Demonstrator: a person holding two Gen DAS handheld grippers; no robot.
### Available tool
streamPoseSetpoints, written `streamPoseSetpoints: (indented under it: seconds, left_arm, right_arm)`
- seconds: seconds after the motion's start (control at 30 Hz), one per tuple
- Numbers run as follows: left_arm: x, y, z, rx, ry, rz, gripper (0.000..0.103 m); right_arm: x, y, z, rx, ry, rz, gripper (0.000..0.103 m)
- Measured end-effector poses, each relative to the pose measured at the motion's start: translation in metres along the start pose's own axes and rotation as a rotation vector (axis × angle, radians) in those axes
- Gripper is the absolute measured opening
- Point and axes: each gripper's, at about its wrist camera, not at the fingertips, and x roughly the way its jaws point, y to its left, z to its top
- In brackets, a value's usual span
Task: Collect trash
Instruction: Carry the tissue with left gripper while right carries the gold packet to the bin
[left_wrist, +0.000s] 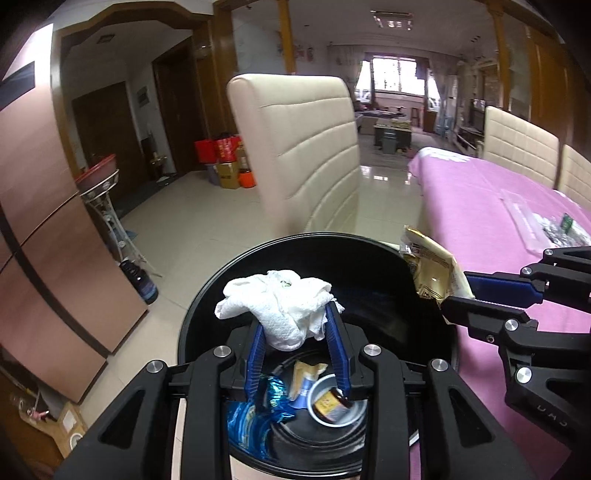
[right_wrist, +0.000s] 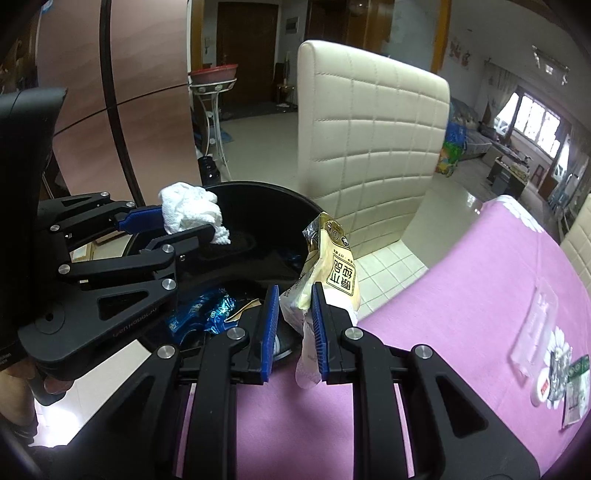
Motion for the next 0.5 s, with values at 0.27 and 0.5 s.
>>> streamPoseSetpoints:
  seconds: [0.27,0.5]
  left_arm:
    - [0.003,0.022,-0.003,-0.109,-0.013,0.065,0.084]
    - [0.002,0.032,-0.001,-0.127,-0.009,0.098,0.085]
  right_arm:
    - [0.018,0.005,0.011,-0.005,0.012,0.007,0.022]
    - [0.027,0.004,0.010,-0.010,0.039,0.031,0.046]
